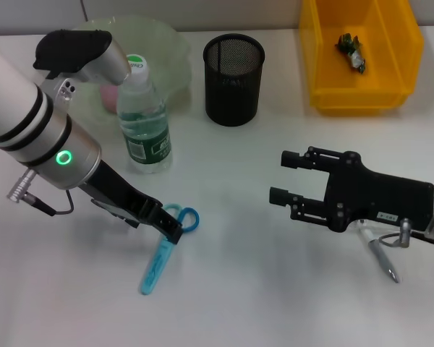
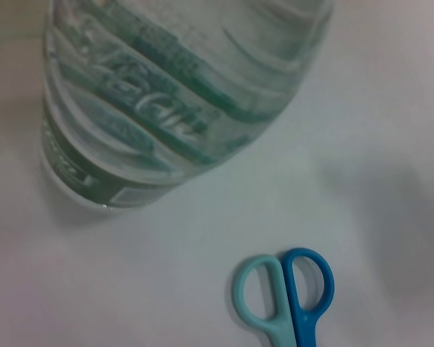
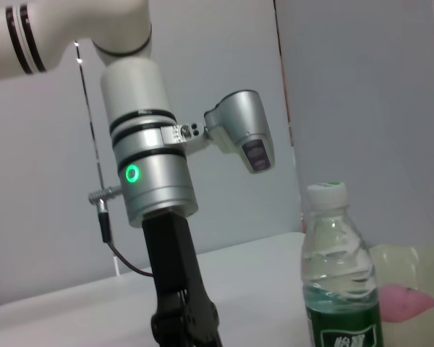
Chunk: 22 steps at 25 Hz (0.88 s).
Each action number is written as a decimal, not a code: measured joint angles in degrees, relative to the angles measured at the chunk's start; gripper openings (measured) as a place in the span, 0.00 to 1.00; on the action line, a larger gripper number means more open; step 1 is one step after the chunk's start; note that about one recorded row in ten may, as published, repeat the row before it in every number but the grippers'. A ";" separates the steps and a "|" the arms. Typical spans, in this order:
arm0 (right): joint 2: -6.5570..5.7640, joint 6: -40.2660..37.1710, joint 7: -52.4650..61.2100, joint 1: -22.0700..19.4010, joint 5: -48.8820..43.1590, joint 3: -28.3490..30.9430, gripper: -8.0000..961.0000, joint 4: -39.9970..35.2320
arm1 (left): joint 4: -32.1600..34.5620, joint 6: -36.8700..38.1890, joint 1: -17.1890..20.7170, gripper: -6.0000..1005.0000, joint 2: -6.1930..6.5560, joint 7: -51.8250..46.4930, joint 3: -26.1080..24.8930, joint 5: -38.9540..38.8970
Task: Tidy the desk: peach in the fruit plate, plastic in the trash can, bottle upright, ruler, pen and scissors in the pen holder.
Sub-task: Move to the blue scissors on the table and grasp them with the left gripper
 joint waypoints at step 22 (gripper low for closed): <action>-0.81 -13.89 27.09 1.17 -9.25 -2.58 0.68 -25.45 | -0.51 -0.94 0.99 0.84 0.05 3.83 -0.67 -0.14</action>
